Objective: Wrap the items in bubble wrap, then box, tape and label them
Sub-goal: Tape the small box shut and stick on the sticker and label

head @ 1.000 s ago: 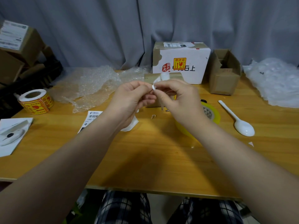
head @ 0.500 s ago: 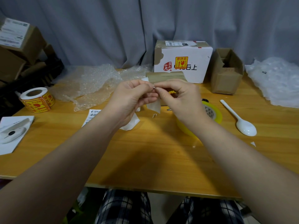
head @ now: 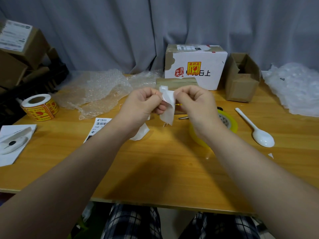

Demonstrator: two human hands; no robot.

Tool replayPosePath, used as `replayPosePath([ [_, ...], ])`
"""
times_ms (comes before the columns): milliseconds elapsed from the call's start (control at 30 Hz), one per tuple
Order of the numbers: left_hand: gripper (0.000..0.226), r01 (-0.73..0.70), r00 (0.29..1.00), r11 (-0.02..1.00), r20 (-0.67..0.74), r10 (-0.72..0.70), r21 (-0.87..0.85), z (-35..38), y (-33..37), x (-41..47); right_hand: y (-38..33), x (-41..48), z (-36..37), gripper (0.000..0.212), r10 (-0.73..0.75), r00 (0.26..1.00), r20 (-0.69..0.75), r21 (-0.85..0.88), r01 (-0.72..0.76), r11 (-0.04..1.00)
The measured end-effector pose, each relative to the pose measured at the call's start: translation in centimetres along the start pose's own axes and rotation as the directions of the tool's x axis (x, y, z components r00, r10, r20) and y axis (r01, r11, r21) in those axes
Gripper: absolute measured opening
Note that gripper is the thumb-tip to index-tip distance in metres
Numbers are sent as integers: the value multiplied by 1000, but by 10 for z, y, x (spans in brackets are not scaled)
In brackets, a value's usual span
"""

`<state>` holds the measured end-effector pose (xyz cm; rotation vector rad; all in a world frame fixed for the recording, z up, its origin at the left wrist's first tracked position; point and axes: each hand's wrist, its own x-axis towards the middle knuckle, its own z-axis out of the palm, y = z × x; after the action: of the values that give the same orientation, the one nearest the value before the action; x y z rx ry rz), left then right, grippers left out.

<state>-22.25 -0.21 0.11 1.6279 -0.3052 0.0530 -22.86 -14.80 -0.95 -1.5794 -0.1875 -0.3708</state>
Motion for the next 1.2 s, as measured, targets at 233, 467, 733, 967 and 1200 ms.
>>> replayPosePath([
  [233,17,78,993,979,-76,-94,-191,-8,-5,4,1,6,-10,12,224,971,-88,247,-197,949],
  [467,44,84,996,996,-13,-85,-42,12,-16,2,-2,0,1,13,197,977,-84,200,-177,964],
  [733,41,15,998,992,-59,-7,129,17,-14,1,-2,-1,3,11,193,978,-72,121,-184,975],
  [967,19,-50,993,993,-105,61,105,13,-16,0,-5,-2,3,13,187,981,-59,186,-173,967],
  [1200,5,-119,977,966,-147,155,231,5,-14,-1,-3,4,1,23,268,963,-36,293,-246,924],
])
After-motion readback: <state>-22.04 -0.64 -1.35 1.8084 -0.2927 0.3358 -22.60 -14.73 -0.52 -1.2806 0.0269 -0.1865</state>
